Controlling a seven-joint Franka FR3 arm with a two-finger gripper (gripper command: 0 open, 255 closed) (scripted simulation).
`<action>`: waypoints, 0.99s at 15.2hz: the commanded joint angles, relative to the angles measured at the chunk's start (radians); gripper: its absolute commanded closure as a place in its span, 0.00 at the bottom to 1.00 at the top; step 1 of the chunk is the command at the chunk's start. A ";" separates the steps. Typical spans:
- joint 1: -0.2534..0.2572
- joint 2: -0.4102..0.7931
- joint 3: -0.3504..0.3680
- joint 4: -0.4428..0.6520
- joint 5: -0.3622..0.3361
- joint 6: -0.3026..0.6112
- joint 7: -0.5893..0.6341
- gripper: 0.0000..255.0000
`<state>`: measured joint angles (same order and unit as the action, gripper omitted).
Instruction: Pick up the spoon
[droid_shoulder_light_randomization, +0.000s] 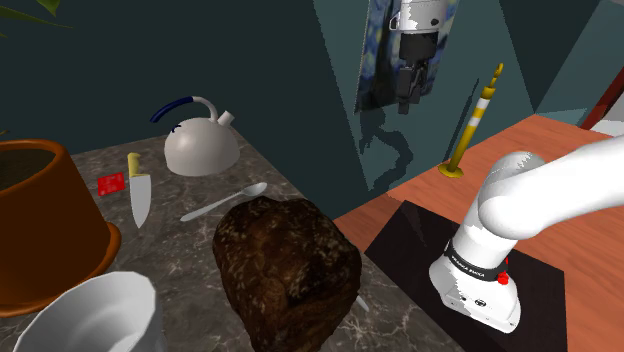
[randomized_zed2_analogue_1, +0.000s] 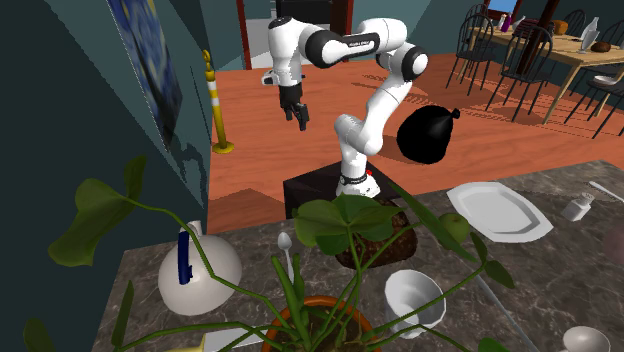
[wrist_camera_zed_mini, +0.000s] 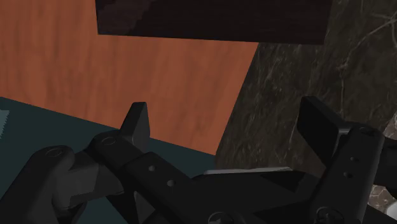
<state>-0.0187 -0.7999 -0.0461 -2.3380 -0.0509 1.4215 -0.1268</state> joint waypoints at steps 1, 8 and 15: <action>0.000 0.000 0.000 0.000 0.000 0.000 0.000 0.00; 0.033 0.148 0.153 0.038 0.096 0.080 0.195 0.00; 0.056 0.354 0.291 0.142 0.146 0.155 0.386 0.00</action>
<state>0.0338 -0.4703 0.2268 -2.2093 0.0902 1.5693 0.2308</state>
